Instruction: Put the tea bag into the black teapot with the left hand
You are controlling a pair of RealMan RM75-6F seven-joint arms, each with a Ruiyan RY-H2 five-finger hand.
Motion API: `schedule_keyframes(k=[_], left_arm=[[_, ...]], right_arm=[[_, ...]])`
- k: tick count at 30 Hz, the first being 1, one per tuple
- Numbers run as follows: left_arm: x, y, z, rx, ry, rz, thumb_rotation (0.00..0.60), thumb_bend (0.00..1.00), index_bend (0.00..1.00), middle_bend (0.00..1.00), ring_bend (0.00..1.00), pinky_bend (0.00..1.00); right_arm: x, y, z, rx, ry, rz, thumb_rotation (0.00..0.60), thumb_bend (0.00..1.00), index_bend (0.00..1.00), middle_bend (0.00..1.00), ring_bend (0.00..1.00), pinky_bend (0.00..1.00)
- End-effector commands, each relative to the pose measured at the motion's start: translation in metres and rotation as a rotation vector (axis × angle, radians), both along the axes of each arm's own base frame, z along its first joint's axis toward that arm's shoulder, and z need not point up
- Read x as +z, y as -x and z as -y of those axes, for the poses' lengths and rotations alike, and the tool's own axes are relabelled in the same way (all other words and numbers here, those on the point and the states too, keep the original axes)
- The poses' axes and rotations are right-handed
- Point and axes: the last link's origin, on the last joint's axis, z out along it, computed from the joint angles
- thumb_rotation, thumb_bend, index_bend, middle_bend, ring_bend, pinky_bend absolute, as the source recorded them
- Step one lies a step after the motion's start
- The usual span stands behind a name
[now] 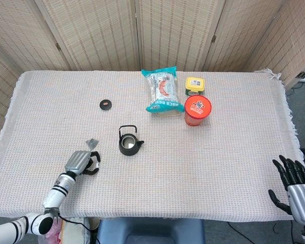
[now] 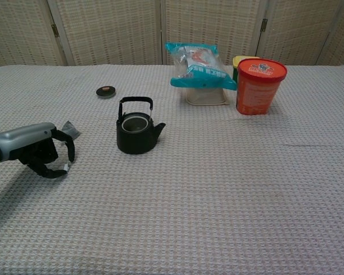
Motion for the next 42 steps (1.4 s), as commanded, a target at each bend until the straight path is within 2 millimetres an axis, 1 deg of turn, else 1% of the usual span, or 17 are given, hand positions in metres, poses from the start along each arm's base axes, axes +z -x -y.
schedule_keyframes(k=[1,9,19,30,34,37,42], left_arm=[[-0.003,0.001,0.000,0.003,0.007,0.004,0.600,0.33,0.51,1.00,1.00,1.00],[-0.005,0.003,-0.003,0.009,0.001,0.013,0.600,0.34,0.53,1.00,1.00,1.00],[-0.005,0.008,-0.005,0.018,-0.005,0.015,0.600,0.44,0.59,1.00,1.00,1.00],[-0.003,0.016,-0.007,0.037,-0.006,0.009,0.600,0.50,0.63,1.00,1.00,1.00],[0.002,0.017,-0.008,0.030,-0.020,0.004,0.600,0.50,0.64,1.00,1.00,1.00],[0.010,0.016,-0.008,0.015,-0.040,-0.010,0.600,0.51,0.65,1.00,1.00,1.00],[0.031,0.006,-0.008,-0.029,-0.094,-0.039,0.600,0.52,0.65,1.00,1.00,1.00]], right_arm=[[0.000,0.000,0.000,-0.001,0.000,-0.001,0.600,0.27,0.00,0.00,0.00,0.00],[-0.001,0.000,0.001,-0.005,0.000,-0.002,0.600,0.27,0.00,0.00,0.00,0.00],[-0.001,0.000,0.002,-0.007,0.000,-0.006,0.600,0.27,0.00,0.00,0.00,0.00],[-0.003,0.000,0.003,-0.010,-0.005,-0.014,0.600,0.27,0.00,0.00,0.00,0.00],[-0.004,-0.001,0.003,-0.010,-0.008,-0.015,0.600,0.27,0.00,0.00,0.00,0.00],[-0.004,-0.001,0.003,-0.007,-0.010,-0.014,0.600,0.27,0.00,0.00,0.00,0.00],[-0.003,-0.002,0.000,0.005,-0.013,-0.006,0.600,0.27,0.00,0.00,0.00,0.00]])
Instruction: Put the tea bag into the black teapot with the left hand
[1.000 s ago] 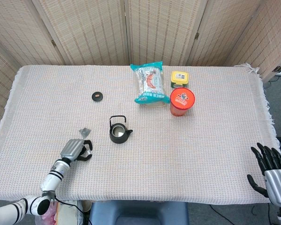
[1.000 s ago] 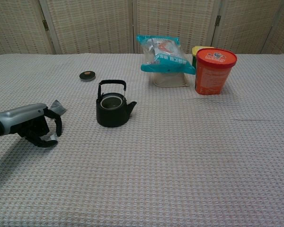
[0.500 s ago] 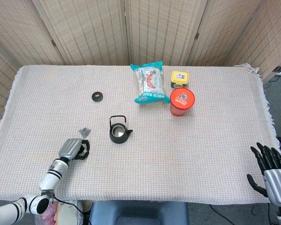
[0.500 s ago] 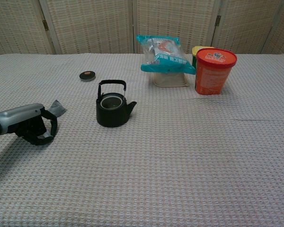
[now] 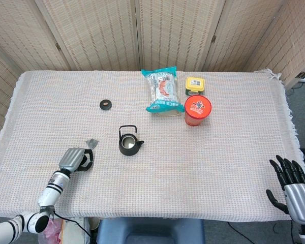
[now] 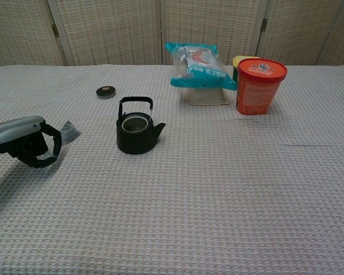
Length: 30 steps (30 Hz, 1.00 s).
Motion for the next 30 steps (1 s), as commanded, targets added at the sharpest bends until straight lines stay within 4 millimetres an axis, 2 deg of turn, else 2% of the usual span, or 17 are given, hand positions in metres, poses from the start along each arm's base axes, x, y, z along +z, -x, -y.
schedule_keyframes(k=[1,8,13,20,30], left_arm=[[0.017,-0.009,0.000,-0.036,-0.045,-0.027,0.600,0.52,0.65,1.00,1.00,1.00],[0.055,-0.056,0.001,-0.159,-0.150,-0.103,0.600,0.52,0.65,1.00,1.00,1.00],[0.072,-0.097,0.000,-0.240,-0.199,-0.164,0.600,0.52,0.65,1.00,1.00,1.00],[0.082,-0.146,-0.005,-0.304,-0.224,-0.211,0.600,0.52,0.65,1.00,1.00,1.00],[0.085,-0.196,-0.014,-0.377,-0.254,-0.276,0.600,0.52,0.65,1.00,1.00,1.00]], right_arm=[[0.001,0.000,-0.001,0.006,-0.001,0.004,0.600,0.27,0.00,0.00,0.00,0.00],[0.005,-0.001,-0.006,0.030,-0.010,0.027,0.600,0.27,0.00,0.00,0.00,0.00],[0.007,-0.001,-0.009,0.042,-0.021,0.041,0.600,0.27,0.00,0.00,0.00,0.00],[0.010,0.000,-0.009,0.045,-0.027,0.058,0.600,0.27,0.00,0.00,0.00,0.00],[0.012,0.003,-0.004,0.030,-0.033,0.074,0.600,0.27,0.00,0.00,0.00,0.00]])
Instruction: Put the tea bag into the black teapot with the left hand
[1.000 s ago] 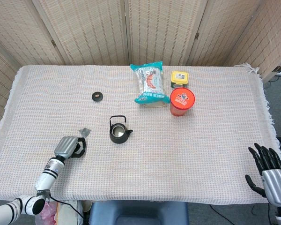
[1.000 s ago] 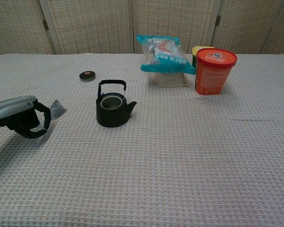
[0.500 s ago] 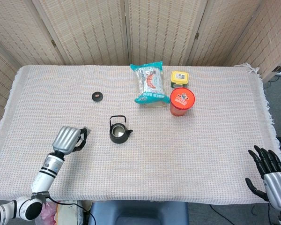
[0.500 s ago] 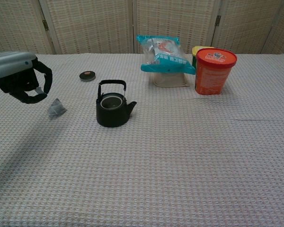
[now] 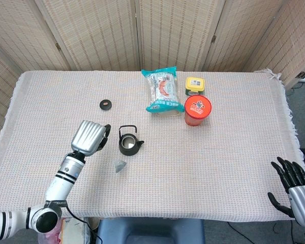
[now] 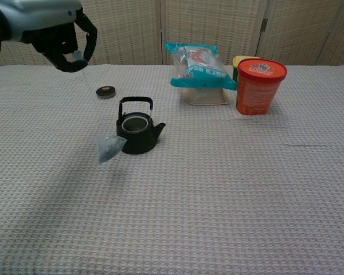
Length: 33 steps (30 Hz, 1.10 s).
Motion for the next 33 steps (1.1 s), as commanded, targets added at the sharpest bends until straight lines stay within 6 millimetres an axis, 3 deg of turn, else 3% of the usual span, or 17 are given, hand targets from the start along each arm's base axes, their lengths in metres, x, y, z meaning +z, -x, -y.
schedule_keyframes(k=[1,10,15,26,33], left_arm=[[0.002,-0.018,-0.001,-0.023,-0.011,-0.010,0.600,0.52,0.65,1.00,1.00,1.00],[-0.008,-0.059,-0.007,-0.070,-0.010,-0.046,0.600,0.52,0.65,1.00,1.00,1.00],[-0.015,-0.070,-0.010,-0.087,-0.004,-0.058,0.600,0.52,0.65,1.00,1.00,1.00],[-0.039,-0.065,-0.035,-0.038,0.049,-0.016,0.600,0.52,0.65,1.00,1.00,1.00],[-0.036,-0.059,-0.041,-0.028,0.040,-0.009,0.600,0.52,0.65,1.00,1.00,1.00]], right_arm=[[0.000,0.001,0.002,-0.007,-0.002,0.004,0.600,0.27,0.00,0.00,0.00,0.00],[0.002,0.004,0.008,-0.032,-0.013,0.019,0.600,0.27,0.00,0.00,0.00,0.00],[0.004,0.006,0.008,-0.039,-0.011,0.028,0.600,0.27,0.00,0.00,0.00,0.00],[0.008,0.009,0.009,-0.052,-0.002,0.040,0.600,0.27,0.00,0.00,0.00,0.00],[0.008,0.010,0.011,-0.060,-0.005,0.036,0.600,0.27,0.00,0.00,0.00,0.00]])
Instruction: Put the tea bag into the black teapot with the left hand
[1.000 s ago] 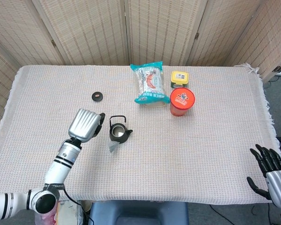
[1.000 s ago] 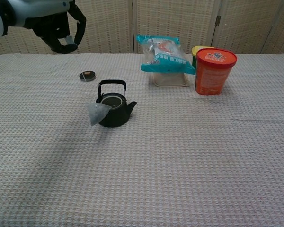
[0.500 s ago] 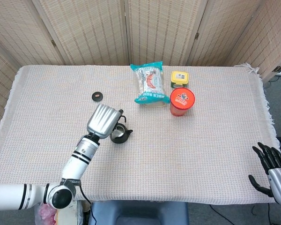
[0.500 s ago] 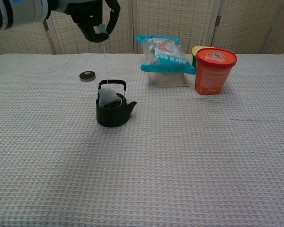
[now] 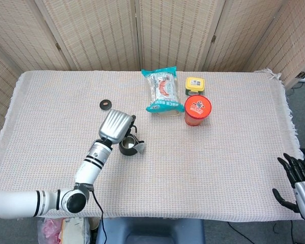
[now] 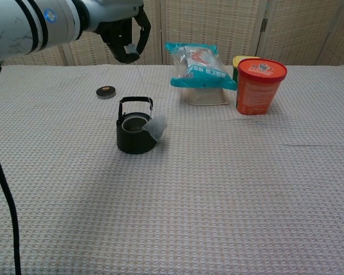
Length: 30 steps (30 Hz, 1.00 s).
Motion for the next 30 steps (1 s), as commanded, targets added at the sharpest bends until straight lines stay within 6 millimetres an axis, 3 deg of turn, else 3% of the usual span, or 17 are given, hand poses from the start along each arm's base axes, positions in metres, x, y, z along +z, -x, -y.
schedule_keyframes(k=[1,8,13,23,30], left_arm=[[0.002,0.003,-0.002,0.004,-0.003,-0.003,0.600,0.52,0.65,1.00,1.00,1.00],[0.017,-0.005,-0.004,-0.006,-0.035,0.006,0.600,0.52,0.65,1.00,1.00,1.00],[0.016,-0.001,-0.006,0.010,-0.023,0.004,0.600,0.52,0.65,1.00,1.00,1.00],[0.003,0.023,-0.008,0.057,0.025,0.027,0.600,0.52,0.65,1.00,1.00,1.00],[-0.002,0.051,0.017,0.112,0.084,0.107,0.600,0.52,0.63,1.00,1.00,1.00]], right_arm=[[-0.001,0.000,0.001,-0.002,-0.006,-0.002,0.600,0.27,0.00,0.00,0.00,0.00],[0.000,0.001,0.003,-0.009,-0.001,0.000,0.600,0.27,0.00,0.00,0.00,0.00],[-0.001,0.000,0.003,-0.007,-0.001,-0.001,0.600,0.27,0.00,0.00,0.00,0.00],[-0.001,0.001,0.008,-0.010,-0.007,-0.004,0.600,0.27,0.00,0.00,0.00,0.00],[-0.005,-0.001,0.007,0.001,-0.022,-0.013,0.600,0.27,0.00,0.00,0.00,0.00]])
